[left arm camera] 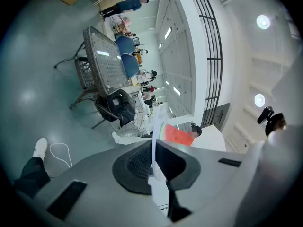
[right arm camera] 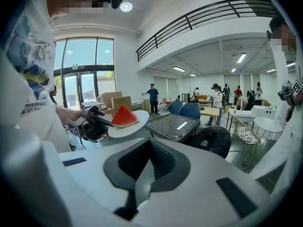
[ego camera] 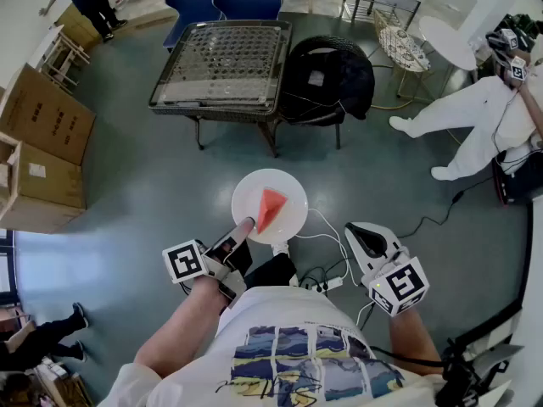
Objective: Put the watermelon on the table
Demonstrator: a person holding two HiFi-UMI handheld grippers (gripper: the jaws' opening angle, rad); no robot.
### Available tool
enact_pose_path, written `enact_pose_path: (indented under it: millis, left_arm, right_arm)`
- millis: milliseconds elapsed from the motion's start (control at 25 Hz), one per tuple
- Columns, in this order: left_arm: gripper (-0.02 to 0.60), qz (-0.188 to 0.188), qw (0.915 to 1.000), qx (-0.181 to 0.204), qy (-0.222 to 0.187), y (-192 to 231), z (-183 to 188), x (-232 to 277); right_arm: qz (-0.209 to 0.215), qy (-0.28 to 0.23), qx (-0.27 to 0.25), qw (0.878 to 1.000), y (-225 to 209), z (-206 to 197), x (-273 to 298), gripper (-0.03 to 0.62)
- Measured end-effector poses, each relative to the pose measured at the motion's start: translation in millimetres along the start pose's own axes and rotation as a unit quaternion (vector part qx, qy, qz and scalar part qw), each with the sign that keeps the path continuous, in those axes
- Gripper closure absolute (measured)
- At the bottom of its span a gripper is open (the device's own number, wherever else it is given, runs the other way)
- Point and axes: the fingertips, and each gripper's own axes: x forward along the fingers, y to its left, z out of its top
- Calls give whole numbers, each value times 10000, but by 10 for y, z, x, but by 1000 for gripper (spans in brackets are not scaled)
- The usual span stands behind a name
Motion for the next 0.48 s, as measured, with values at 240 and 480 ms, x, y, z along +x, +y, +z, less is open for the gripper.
enact_pose_path:
  millis: [240,480]
  left_arm:
    - [563,46,9999,131,4,-59,529,290]
    - [563,71,9994,327,-123,-83,1164,577]
  right_arm:
    - [181,17,-191,9997,-201,406,527,585]
    - [333,-97,-407,9986,-489,802,1170,583]
